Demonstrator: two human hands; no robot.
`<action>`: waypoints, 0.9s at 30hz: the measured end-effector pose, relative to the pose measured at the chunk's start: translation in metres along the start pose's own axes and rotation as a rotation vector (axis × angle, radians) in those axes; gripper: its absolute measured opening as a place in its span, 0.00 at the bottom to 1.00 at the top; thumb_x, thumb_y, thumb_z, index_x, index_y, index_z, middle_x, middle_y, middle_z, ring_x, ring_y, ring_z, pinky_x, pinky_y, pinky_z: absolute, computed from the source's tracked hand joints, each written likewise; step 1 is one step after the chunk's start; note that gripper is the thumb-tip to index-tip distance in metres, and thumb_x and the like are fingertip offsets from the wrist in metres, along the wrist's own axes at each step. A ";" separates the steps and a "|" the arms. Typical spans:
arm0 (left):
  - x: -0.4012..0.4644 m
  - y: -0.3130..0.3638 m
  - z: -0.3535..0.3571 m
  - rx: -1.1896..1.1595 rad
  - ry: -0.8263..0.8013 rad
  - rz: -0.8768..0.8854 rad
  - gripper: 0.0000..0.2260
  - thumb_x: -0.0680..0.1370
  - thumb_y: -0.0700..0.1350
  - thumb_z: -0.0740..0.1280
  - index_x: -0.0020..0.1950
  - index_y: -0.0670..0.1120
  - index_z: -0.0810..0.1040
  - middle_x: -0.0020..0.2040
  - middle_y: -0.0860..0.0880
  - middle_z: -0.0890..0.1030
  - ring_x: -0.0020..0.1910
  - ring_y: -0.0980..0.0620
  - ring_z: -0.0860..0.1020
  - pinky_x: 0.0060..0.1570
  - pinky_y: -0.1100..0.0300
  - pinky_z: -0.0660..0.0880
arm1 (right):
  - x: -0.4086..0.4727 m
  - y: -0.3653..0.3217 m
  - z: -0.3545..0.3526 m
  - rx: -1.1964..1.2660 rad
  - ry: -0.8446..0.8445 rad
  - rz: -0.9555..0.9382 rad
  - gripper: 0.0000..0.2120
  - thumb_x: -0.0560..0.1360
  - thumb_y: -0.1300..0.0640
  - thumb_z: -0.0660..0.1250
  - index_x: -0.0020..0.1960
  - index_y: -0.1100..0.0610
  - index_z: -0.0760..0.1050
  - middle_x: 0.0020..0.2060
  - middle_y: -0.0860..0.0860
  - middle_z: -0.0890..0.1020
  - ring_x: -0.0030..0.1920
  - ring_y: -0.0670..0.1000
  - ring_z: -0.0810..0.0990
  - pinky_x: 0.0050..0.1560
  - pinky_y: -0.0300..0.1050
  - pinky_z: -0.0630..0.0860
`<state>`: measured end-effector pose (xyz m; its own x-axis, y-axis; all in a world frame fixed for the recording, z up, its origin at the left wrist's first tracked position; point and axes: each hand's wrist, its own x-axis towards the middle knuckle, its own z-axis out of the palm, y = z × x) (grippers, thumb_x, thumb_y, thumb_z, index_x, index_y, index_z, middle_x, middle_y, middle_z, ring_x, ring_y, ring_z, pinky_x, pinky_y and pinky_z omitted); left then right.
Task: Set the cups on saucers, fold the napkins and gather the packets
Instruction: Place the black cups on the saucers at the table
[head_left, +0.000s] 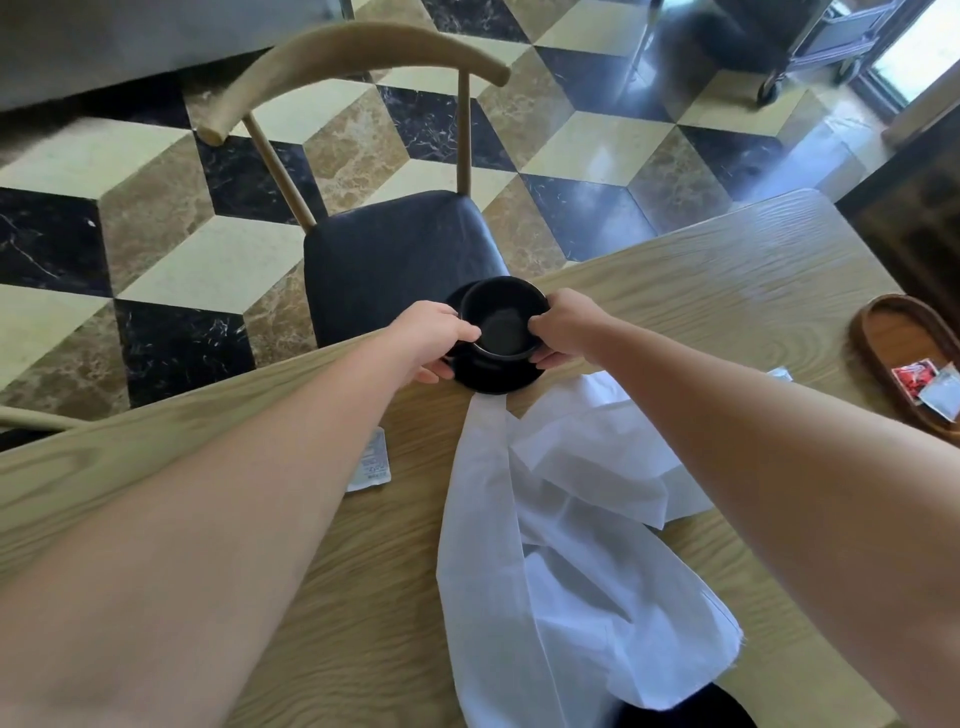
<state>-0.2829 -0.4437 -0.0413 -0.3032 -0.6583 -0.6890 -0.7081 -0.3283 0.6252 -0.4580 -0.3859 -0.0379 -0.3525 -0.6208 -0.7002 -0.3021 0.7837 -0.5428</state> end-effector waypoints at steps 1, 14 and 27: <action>-0.001 0.000 0.000 0.001 0.003 0.004 0.06 0.79 0.50 0.70 0.55 0.53 0.76 0.53 0.49 0.81 0.44 0.46 0.85 0.41 0.54 0.79 | 0.001 0.000 0.001 0.001 0.003 -0.003 0.13 0.80 0.64 0.56 0.61 0.66 0.74 0.45 0.65 0.85 0.46 0.63 0.87 0.50 0.57 0.85; -0.009 -0.001 0.005 0.054 0.229 -0.020 0.17 0.75 0.50 0.76 0.58 0.43 0.78 0.55 0.45 0.82 0.46 0.47 0.83 0.46 0.53 0.84 | 0.007 -0.002 0.013 -0.086 0.031 -0.003 0.15 0.79 0.66 0.53 0.58 0.68 0.75 0.38 0.62 0.82 0.38 0.59 0.83 0.37 0.48 0.81; -0.011 -0.006 0.008 0.077 0.272 -0.029 0.19 0.75 0.53 0.75 0.60 0.44 0.78 0.53 0.46 0.83 0.42 0.48 0.84 0.42 0.54 0.84 | 0.006 0.007 0.017 -0.173 0.092 -0.090 0.11 0.76 0.59 0.58 0.51 0.63 0.76 0.40 0.60 0.82 0.39 0.60 0.86 0.42 0.51 0.85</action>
<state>-0.2801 -0.4292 -0.0404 -0.1072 -0.8104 -0.5759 -0.7636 -0.3039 0.5697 -0.4469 -0.3839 -0.0537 -0.3938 -0.6939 -0.6029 -0.4811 0.7145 -0.5080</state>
